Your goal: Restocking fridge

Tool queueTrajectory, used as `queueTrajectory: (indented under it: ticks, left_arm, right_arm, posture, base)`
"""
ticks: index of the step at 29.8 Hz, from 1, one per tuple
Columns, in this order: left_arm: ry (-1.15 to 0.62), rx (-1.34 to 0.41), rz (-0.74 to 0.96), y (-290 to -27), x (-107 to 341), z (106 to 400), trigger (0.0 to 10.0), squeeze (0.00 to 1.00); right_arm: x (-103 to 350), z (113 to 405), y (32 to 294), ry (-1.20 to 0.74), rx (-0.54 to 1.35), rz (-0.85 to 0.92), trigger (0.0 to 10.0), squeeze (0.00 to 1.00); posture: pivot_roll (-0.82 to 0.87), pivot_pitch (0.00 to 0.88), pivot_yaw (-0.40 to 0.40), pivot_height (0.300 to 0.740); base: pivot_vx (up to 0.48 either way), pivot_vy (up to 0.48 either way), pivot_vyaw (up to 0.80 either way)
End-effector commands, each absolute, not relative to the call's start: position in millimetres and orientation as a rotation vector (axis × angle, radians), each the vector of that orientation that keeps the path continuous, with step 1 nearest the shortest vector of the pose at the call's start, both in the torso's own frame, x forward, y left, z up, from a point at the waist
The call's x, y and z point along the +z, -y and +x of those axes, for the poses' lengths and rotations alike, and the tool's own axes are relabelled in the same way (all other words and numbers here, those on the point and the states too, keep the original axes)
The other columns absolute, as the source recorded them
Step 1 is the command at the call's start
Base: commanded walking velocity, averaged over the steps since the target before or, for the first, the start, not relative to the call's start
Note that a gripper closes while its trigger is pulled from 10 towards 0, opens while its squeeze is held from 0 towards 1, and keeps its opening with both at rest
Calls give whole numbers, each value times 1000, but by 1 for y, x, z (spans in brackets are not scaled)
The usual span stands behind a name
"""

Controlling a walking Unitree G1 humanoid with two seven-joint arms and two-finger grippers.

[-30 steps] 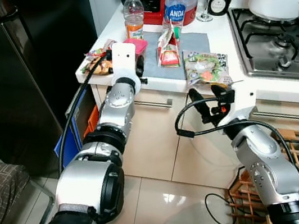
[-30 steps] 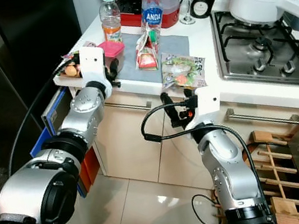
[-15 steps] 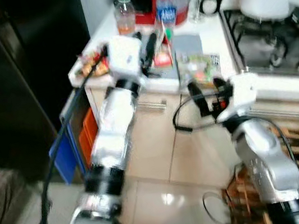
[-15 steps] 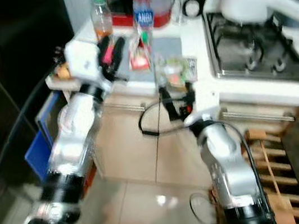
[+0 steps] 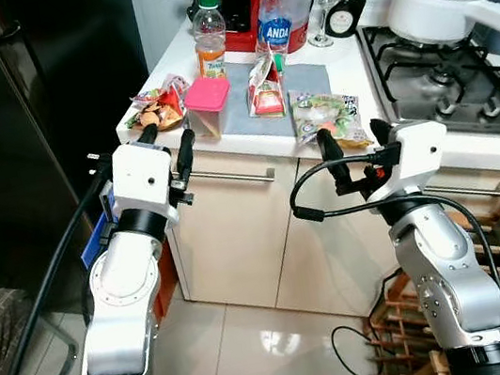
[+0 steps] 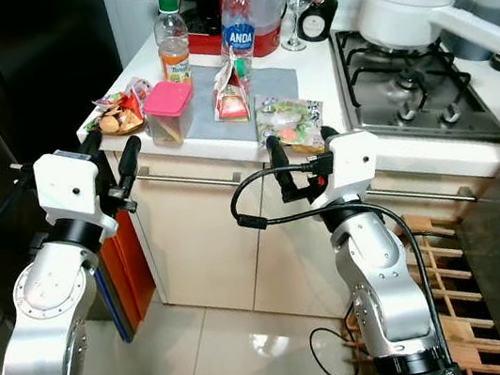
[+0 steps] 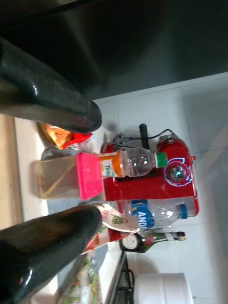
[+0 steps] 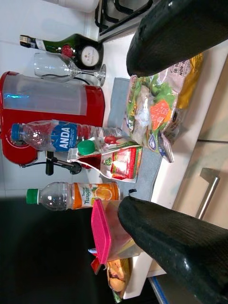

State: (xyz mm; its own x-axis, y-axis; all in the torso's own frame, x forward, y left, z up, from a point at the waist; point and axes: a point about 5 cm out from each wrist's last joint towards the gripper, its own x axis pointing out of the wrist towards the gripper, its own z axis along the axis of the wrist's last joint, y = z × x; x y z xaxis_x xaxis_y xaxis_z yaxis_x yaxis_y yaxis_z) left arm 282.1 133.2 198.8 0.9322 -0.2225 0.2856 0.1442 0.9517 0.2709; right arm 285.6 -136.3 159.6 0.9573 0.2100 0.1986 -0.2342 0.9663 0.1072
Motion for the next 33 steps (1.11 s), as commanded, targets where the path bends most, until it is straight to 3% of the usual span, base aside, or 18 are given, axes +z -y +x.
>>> queueTrajectory:
  ticks: [1, 6, 7, 13, 14, 23, 33]
  left_arm:
    - [331, -186, 249, -128, 205, 284, 10000, 1000]
    - [317, -179, 241, -124, 203, 289, 10000, 1000]
    - [311, -179, 236, -124, 202, 289, 10000, 1000]
    - [334, -186, 185, -126, 210, 296, 10000, 1000]
    - [371, -193, 211, -124, 218, 297, 10000, 0]
    - [460, -148, 237, -125, 241, 304, 10000, 0]
    - [580, -87, 281, -131, 282, 319, 10000, 0]
  right_arm:
    - [164, 289, 137, 211, 224, 119, 10000, 1000]
    - [160, 295, 136, 192, 228, 78, 10000, 1000]
    - [160, 296, 137, 193, 220, 76, 10000, 0]
    - [157, 298, 137, 185, 194, 84, 10000, 0]
    - [157, 299, 136, 186, 198, 79, 10000, 0]
    - [160, 304, 135, 202, 203, 66, 10000, 0]
    - [162, 306, 133, 217, 209, 67, 10000, 0]
  posture:
    - [-3, 0, -91, 740]
    - [-17, 0, -86, 740]
    - [-24, 0, -80, 740]
    - [-29, 0, -72, 740]
    - [-28, 0, -73, 740]
    - [-31, 0, -72, 740]
    - [-32, 0, -75, 740]
  base:
    - [0, 0, 0]
    - [0, 0, 0]
    - [0, 0, 0]
    - [60, 53, 0]
    - [409, 247, 0]
    - [387, 279, -617]
    - [350, 328, 0]
